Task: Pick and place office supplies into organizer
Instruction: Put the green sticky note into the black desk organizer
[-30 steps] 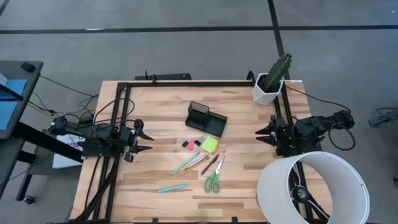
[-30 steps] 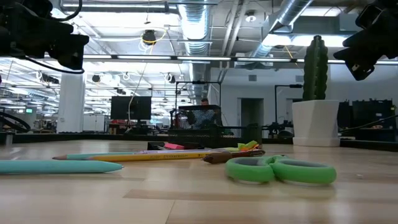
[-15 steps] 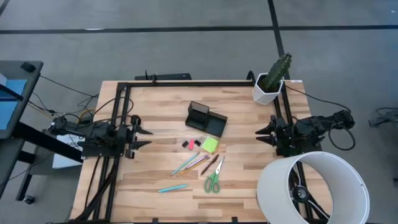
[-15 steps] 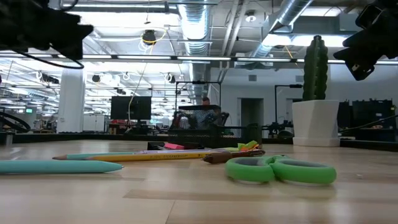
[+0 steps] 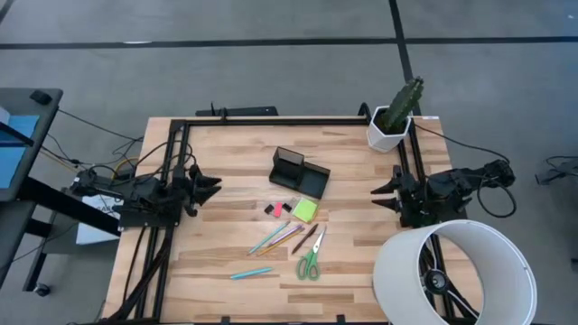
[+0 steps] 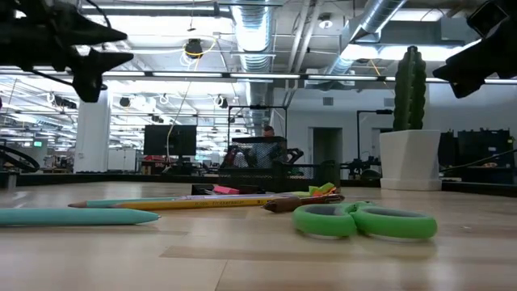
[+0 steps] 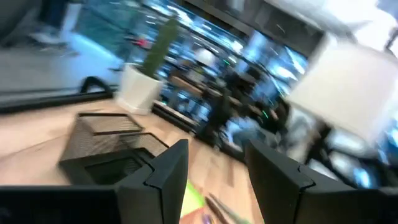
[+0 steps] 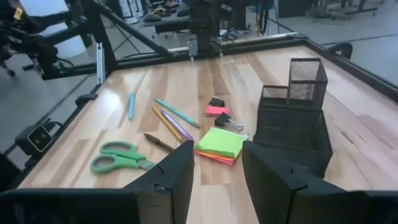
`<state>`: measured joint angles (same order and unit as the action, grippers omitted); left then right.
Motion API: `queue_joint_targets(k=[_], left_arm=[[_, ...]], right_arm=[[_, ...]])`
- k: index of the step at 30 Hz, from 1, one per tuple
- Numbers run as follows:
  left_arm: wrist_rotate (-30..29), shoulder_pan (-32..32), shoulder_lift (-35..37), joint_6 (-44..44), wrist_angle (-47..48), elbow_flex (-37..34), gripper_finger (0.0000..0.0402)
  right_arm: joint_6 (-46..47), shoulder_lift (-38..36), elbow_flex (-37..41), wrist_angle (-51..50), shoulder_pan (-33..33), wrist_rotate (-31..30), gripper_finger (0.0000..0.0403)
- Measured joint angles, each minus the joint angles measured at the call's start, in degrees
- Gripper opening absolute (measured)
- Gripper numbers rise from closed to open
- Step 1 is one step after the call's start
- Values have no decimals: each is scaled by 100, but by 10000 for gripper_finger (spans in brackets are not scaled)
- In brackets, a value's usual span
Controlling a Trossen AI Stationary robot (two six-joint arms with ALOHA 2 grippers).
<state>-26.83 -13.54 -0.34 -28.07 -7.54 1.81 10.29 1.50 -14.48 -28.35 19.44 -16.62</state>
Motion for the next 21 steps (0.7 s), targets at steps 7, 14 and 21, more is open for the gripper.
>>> queue_joint_targets(k=[7,14,21], left_arm=[[-810,3,-2,-1038,-1,1,154],[-470,3,-64,-1203,-983,12,154],[-429,2,-676,-711,-965,541,154]], right_arm=[[95,2,2,352,-73,-315,129],[-144,7,35,1901,-277,-518,129],[-322,375,116,3655,-636,-878,129]])
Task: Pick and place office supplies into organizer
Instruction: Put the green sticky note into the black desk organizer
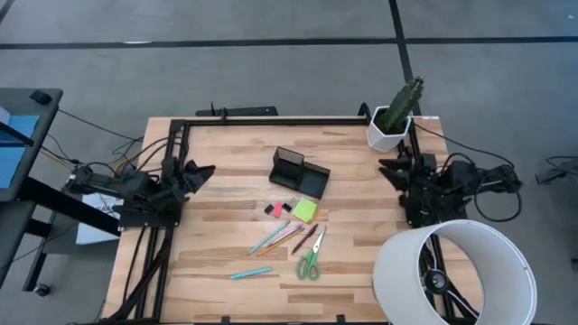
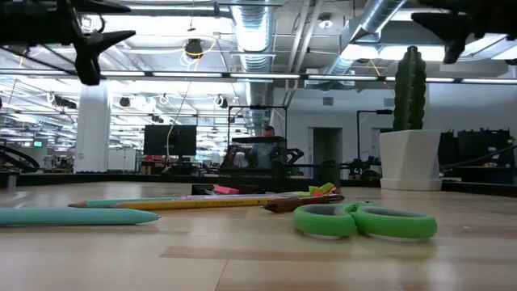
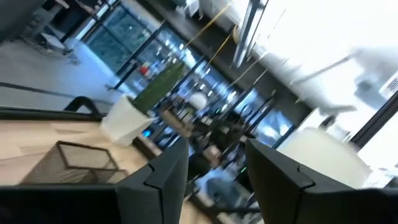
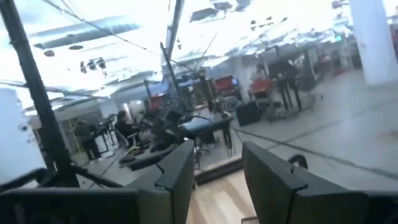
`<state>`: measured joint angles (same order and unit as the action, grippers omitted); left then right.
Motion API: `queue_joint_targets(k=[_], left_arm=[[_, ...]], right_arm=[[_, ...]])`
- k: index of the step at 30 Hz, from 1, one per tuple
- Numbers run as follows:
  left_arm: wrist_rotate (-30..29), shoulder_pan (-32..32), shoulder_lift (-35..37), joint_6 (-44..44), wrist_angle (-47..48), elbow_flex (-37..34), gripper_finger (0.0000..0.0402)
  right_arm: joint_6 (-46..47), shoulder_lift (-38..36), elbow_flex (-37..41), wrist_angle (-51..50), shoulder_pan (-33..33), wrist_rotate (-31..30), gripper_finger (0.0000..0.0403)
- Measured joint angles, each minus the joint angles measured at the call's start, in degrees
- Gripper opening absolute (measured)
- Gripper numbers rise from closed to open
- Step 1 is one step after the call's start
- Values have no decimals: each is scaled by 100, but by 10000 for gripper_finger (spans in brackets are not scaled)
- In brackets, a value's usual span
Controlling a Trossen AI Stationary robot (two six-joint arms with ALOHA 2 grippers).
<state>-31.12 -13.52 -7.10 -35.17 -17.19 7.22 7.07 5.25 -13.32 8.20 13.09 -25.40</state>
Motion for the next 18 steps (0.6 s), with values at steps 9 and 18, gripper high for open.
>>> queue_joint_targets(k=[9,18], left_arm=[[-277,4,-1441,1161,492,1560,154],[-373,6,-1989,1895,2450,2977,154]], right_arm=[[-850,2938,-224,1711,-240,878,129],[-968,5730,-2107,-315,-663,2655,129]])
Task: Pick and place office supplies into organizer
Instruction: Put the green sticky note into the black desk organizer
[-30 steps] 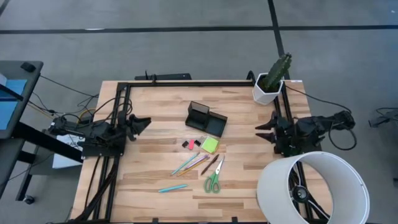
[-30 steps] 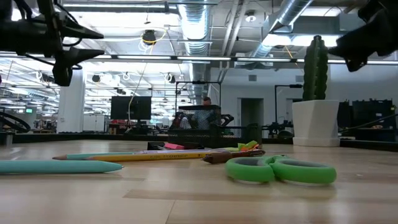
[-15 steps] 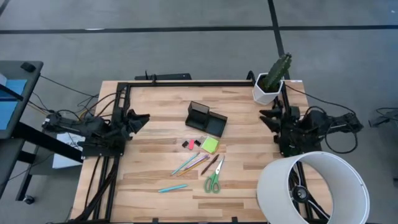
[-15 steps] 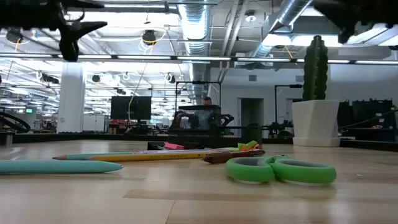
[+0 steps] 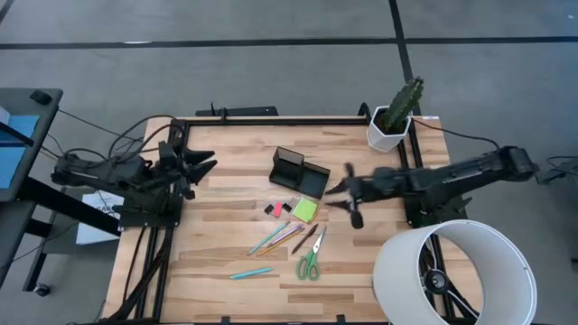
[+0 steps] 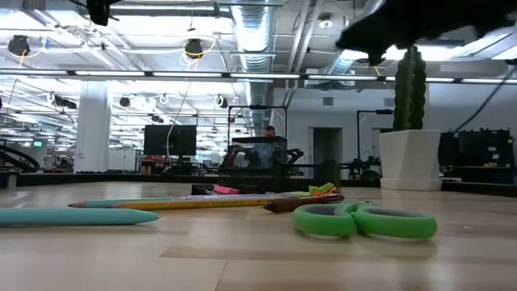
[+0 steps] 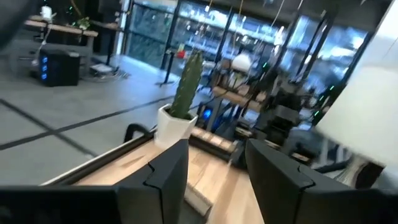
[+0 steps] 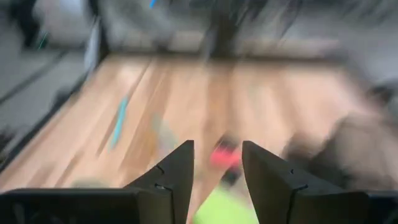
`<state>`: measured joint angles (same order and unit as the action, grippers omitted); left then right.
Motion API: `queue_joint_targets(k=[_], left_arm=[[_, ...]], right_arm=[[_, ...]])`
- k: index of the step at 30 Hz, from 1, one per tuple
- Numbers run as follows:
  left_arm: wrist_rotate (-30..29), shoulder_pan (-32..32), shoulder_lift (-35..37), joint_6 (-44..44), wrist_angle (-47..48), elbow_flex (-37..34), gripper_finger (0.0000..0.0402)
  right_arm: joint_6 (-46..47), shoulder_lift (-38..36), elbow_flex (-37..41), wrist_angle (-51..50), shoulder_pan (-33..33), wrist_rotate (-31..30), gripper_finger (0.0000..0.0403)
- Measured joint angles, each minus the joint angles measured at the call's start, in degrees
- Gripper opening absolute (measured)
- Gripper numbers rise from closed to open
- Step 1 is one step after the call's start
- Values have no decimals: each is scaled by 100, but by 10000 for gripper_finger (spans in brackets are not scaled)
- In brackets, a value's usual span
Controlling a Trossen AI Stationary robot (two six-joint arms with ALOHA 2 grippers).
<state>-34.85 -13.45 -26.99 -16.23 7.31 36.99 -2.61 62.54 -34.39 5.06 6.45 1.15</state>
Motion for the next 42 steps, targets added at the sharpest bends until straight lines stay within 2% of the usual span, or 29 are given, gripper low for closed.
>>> queue_joint_targets(k=[2,5,12,17,26,42], left_arm=[[-15,0,-34,-72,225,105,154],[-13,0,-43,-131,312,123,154],[-11,0,-41,-195,374,123,154],[-9,0,-41,-221,467,123,154],[-5,0,-39,-448,679,121,154],[-5,0,-41,-453,735,121,154]], right_arm=[[-67,581,-519,-759,-63,422,129],[-555,1357,-1187,-1524,-130,521,129],[-1531,2955,-2163,-2259,-253,539,129],[-2067,3706,-2602,-2851,-249,778,129],[-2280,4342,-2935,-3033,-410,719,129],[-2338,4450,-2950,-3357,-419,789,129]])
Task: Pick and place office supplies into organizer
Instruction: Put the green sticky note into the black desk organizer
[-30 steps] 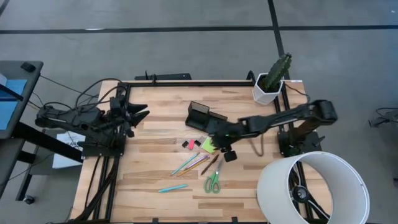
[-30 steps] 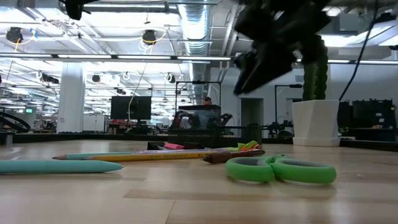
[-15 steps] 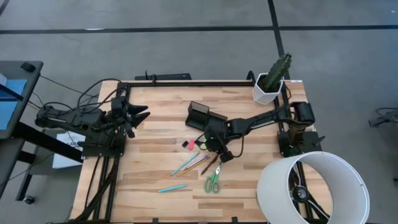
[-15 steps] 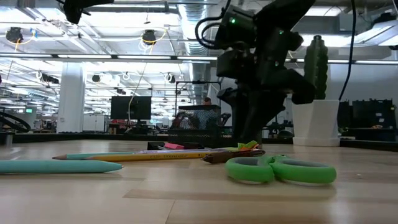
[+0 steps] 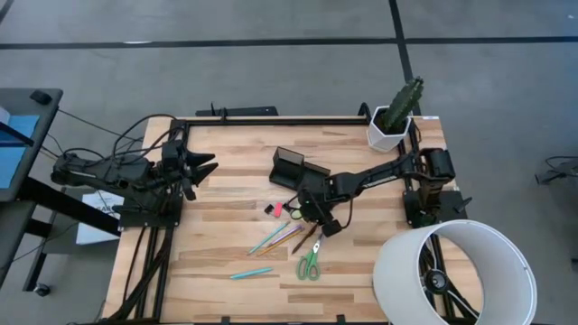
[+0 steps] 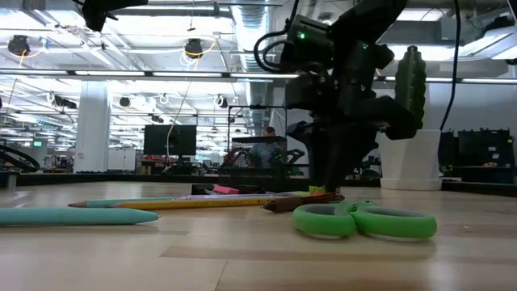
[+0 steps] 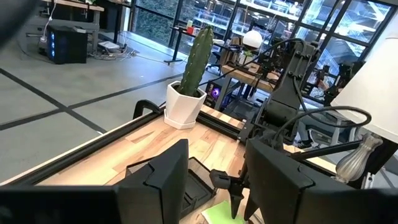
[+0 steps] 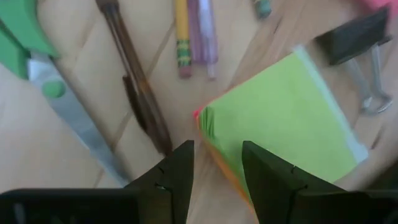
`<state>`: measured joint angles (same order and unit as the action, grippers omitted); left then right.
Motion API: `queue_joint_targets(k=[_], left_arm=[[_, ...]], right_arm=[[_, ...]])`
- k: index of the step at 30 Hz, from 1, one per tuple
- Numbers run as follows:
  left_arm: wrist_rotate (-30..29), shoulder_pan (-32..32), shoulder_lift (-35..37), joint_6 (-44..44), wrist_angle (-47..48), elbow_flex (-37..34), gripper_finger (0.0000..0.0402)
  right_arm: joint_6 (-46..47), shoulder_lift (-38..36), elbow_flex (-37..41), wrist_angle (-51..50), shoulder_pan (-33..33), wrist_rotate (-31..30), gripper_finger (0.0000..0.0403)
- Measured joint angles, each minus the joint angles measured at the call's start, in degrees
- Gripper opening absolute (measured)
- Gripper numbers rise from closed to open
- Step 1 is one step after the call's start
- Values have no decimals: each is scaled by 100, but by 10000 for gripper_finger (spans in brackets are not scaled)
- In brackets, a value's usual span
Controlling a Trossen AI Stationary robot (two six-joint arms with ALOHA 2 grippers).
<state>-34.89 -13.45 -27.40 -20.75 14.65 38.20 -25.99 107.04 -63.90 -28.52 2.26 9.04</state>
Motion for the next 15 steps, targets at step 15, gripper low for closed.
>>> queue_joint_targets(k=[15], left_arm=[[-2,0,0,-2,7,-2,154]], right_arm=[[77,523,-61,270,-78,107,40]])
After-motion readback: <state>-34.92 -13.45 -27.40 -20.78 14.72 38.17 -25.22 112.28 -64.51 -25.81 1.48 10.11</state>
